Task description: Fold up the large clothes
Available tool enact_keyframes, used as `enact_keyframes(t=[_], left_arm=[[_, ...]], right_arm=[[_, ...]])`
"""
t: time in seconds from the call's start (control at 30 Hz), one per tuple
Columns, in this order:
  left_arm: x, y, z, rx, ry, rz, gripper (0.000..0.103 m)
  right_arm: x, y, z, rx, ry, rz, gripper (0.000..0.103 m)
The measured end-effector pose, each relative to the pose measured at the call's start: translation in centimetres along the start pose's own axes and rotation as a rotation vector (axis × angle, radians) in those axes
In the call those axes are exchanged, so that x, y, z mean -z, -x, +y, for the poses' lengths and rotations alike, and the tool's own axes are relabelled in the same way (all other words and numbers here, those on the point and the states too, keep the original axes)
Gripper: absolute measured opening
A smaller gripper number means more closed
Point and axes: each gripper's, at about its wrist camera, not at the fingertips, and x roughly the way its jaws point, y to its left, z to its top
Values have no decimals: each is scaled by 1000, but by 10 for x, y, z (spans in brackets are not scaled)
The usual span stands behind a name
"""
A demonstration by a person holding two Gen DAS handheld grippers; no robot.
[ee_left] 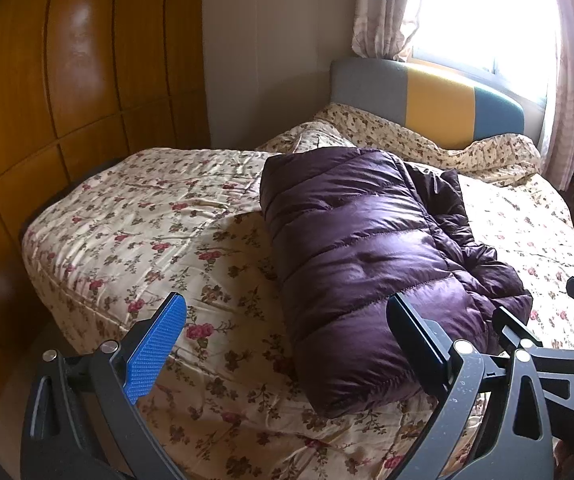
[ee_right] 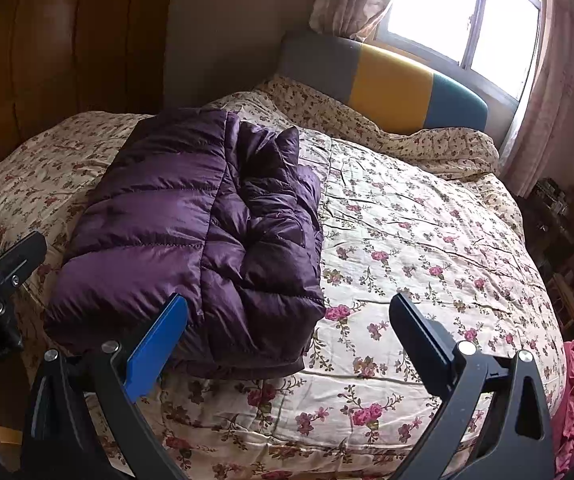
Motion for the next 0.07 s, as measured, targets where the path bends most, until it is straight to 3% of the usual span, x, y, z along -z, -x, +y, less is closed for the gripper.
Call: enact_keyframes(t=[0.07], left_arm=[[0,0,0,0,0,0,99]], right_arm=[[0,0,0,0,1,0,100]])
